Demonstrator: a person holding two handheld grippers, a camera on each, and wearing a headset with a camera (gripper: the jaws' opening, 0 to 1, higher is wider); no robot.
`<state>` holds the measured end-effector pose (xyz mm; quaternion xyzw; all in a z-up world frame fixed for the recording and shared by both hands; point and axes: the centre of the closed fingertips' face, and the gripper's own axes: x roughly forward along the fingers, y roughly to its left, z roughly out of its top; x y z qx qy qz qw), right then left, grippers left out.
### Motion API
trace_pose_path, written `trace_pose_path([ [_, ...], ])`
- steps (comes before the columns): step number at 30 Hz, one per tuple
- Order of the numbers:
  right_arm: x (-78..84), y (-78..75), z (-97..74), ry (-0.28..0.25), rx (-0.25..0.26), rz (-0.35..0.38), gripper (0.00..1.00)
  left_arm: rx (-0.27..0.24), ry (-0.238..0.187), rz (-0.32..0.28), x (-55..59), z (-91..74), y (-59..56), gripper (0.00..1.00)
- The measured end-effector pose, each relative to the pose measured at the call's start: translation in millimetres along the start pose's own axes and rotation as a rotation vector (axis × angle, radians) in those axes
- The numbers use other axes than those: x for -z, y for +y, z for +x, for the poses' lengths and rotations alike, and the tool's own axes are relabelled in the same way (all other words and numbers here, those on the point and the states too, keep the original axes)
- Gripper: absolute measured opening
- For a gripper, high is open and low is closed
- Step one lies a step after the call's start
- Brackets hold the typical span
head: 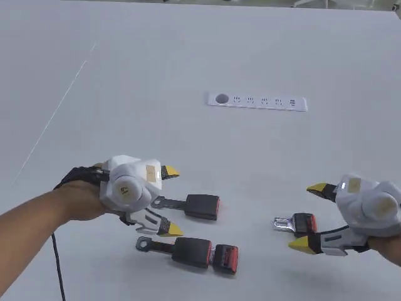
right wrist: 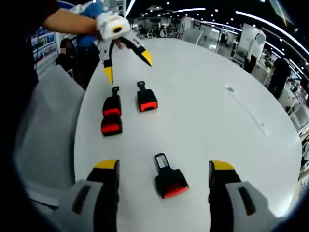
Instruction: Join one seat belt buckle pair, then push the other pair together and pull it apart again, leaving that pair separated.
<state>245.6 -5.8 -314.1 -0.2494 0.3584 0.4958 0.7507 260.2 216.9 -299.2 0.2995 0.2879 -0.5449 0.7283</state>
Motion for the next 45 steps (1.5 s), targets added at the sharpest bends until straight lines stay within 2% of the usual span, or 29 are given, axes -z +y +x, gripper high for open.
trace_pose_path([
  [2, 2.5, 1.6, 1.2, -0.009, -0.03, 0.024, 0.78, 0.011, 0.011, 0.003, 2.5, 5.5, 3.9, 0.71],
  [5, 14.1, 1.1, 4.6, 0.041, -0.039, -0.019, 0.77, 0.036, 0.031, 0.009, 6.4, 14.1, 7.0, 0.71],
  [8, 23.1, 7.1, 11.2, 0.06, -0.084, 0.004, 0.76, 0.052, 0.052, 0.037, 9.9, 23.2, 9.2, 0.71],
  [14, 35.8, 9.6, 20.7, 0.089, -0.121, -0.022, 0.72, 0.097, 0.079, 0.047, 16.9, 43.0, 7.3, 0.68],
  [16, 42.4, 6.6, 25.7, 0.095, -0.129, -0.007, 0.69, 0.097, 0.106, 0.078, 22.2, 48.8, 7.9, 0.68],
  [21, 45.4, 7.8, 27.9, 0.115, -0.154, -0.027, 0.66, 0.119, 0.107, 0.079, 22.8, 59.7, 7.4, 0.66],
  [25, 49.7, 10.4, 30.5, 0.138, -0.178, -0.062, 0.6, 0.145, 0.126, 0.094, 29.6, 68.0, 6.9, 0.63],
  [28, 52.8, 7.6, 33.7, 0.142, -0.175, -0.085, 0.58, 0.16, 0.132, 0.091, 31.8, 73.2, 4.7, 0.61],
  [30, 52.1, 4.4, 35.3, 0.141, -0.175, -0.076, 0.55, 0.182, 0.138, 0.112, 33.8, 74.8, 1.4, 0.6],
  [31, 50.6, 4.0, 35.8, 0.141, -0.176, -0.07, 0.55, 0.201, 0.129, 0.093, 32.2, 74.5, -0.9, 0.59],
  [35, 52.9, 0.6, 37.8, 0.159, -0.167, -0.132, 0.5, 0.212, 0.126, 0.077, 33.6, 76.0, 0.1, 0.56],
  [39, 53.2, -4.6, 38.2, 0.171, -0.152, -0.12, 0.41, 0.228, 0.117, 0.077, 33.1, 76.0, -2.5, 0.52],
  [43, 52.3, -7.1, 39.3, 0.179, -0.145, -0.129, 0.39, 0.237, 0.104, 0.089, 30.8, 77.0, -2.1, 0.48],
  [45, 52.1, -7.4, 39.0, 0.18, -0.144, -0.13, 0.39, 0.242, 0.098, 0.095, 29.3, 77.5, -2.3, 0.41],
])
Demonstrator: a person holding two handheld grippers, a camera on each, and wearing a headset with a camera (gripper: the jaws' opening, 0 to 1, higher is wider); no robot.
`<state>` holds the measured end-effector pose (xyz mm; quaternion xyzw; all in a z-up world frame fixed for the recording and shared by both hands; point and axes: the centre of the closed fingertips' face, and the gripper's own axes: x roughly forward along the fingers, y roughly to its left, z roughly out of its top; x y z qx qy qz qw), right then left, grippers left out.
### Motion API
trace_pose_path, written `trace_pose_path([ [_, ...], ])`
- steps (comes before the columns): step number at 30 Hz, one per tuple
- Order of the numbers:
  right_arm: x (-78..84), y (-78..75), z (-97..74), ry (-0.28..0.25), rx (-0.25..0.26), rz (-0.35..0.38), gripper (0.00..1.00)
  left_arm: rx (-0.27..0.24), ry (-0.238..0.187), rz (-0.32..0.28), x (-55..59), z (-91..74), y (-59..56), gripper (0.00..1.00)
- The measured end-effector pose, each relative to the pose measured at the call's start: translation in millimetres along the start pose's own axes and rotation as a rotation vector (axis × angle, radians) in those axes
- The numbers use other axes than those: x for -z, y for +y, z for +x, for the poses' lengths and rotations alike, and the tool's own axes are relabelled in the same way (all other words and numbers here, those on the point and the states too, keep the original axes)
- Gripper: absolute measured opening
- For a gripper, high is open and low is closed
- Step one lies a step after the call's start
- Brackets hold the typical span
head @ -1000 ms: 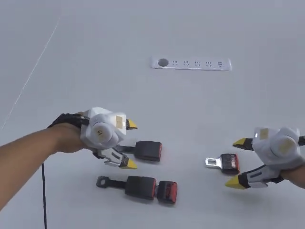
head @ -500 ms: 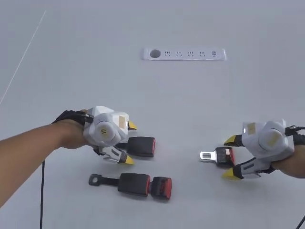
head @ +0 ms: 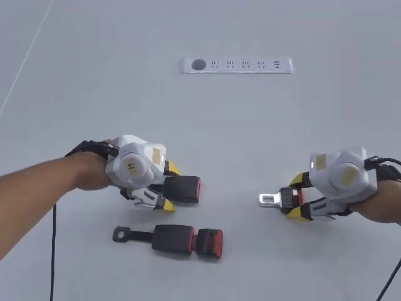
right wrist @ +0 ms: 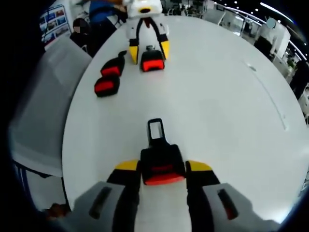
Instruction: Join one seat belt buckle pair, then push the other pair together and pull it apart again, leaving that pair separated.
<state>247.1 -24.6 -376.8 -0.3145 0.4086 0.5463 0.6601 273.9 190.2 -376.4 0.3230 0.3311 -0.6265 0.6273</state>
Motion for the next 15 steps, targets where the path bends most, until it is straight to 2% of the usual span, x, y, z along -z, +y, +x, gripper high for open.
trace_pose_path([
  [4, -0.5, -0.6, 0.2, 0.013, 0.003, 0.001, 0.38, -0.007, 0.0, -0.006, -2.6, -0.6, 2.8, 0.35],
  [15, -7.6, 2.8, 5.5, 0.041, 0.0, -0.016, 0.37, 0.001, 0.003, 0.002, -4.1, -1.5, -0.6, 0.34],
])
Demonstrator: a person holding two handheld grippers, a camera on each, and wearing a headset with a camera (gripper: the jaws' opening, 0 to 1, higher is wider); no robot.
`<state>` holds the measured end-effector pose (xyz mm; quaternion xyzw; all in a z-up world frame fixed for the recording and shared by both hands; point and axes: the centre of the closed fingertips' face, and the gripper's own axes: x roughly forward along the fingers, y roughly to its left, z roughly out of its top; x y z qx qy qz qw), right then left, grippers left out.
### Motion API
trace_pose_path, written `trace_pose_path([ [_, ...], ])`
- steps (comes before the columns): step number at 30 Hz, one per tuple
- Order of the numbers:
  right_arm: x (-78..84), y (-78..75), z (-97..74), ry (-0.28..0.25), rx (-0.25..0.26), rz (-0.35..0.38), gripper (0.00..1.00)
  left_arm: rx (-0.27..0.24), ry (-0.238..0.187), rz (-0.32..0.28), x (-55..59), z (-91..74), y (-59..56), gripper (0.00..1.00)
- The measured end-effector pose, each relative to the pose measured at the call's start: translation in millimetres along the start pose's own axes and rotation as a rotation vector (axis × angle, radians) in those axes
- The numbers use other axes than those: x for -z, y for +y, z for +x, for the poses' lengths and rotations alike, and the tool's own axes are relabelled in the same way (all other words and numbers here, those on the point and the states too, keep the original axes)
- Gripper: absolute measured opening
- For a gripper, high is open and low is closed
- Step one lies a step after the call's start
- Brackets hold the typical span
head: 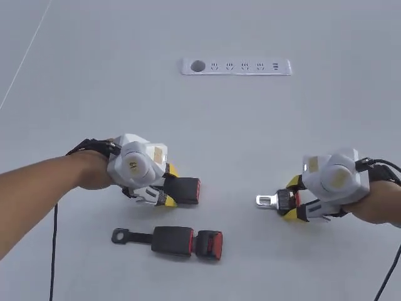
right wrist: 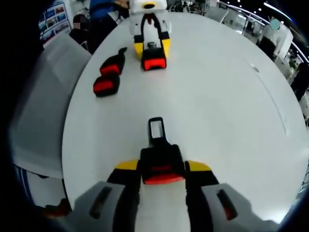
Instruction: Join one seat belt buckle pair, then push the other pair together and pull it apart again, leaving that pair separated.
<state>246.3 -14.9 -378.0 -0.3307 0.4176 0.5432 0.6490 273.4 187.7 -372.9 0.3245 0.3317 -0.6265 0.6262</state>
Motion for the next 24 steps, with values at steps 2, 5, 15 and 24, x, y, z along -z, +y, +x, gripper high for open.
trace_pose_path([
  [2, -2.7, -0.4, 1.6, 0.006, -0.001, -0.002, 0.37, 0.002, 0.001, 0.003, 0.2, 0.2, -0.1, 0.34],
  [5, -9.4, 0.2, 5.0, 0.017, -0.005, -0.014, 0.37, 0.002, 0.001, 0.002, 2.1, 1.0, 1.0, 0.34],
  [15, -38.3, -0.9, 18.1, 0.012, 0.0, -0.019, 0.37, 0.0, 0.004, -0.003, 3.8, 2.0, 2.2, 0.34],
  [24, -66.4, -0.9, 30.7, -0.01, -0.001, -0.029, 0.37, -0.002, 0.003, -0.006, 3.6, 2.2, 3.0, 0.34],
])
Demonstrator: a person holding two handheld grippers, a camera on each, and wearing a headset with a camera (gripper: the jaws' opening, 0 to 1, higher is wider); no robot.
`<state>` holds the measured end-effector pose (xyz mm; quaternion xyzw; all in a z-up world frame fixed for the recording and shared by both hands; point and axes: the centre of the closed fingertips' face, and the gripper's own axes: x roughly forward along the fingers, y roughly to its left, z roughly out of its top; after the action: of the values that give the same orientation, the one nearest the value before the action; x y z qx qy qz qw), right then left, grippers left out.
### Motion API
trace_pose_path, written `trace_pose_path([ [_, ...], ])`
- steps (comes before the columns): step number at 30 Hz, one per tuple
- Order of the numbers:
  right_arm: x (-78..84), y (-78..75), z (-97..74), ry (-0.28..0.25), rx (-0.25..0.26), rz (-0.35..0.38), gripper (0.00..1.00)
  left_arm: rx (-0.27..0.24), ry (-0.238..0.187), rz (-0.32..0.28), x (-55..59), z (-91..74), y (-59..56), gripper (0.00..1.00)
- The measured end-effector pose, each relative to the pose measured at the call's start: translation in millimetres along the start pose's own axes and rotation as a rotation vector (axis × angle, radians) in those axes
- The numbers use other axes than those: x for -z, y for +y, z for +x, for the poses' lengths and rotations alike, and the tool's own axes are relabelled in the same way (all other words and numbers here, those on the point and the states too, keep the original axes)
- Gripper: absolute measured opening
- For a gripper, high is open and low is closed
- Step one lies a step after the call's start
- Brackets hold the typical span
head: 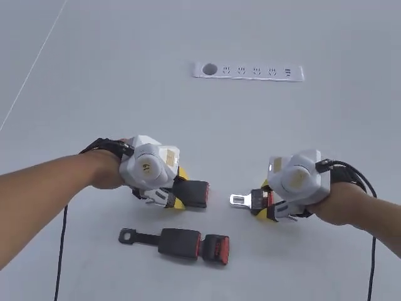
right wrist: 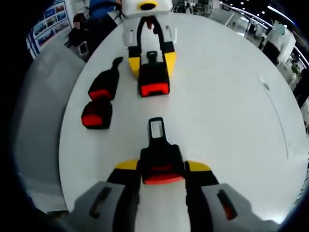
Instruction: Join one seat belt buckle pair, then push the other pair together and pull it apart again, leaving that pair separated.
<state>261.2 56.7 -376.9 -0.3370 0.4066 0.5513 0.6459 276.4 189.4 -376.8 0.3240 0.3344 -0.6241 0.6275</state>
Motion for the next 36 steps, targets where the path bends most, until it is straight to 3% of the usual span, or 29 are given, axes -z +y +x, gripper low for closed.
trace_pose_path([
  [17, -42.4, 1.2, 19.9, -0.053, -0.005, -0.013, 0.37, 0.001, -0.001, 0.002, 0.5, 0.7, 0.1, 0.34],
  [29, -52.2, 5.0, 26.5, -0.116, -0.003, -0.008, 0.36, 0.012, -0.008, 0.012, -1.7, 2.4, -3.1, 0.34],
  [36, -57.1, 6.2, 29.3, -0.116, 0.0, -0.021, 0.35, 0.03, 0.001, 0.025, -2.0, 3.8, -2.2, 0.33],
])
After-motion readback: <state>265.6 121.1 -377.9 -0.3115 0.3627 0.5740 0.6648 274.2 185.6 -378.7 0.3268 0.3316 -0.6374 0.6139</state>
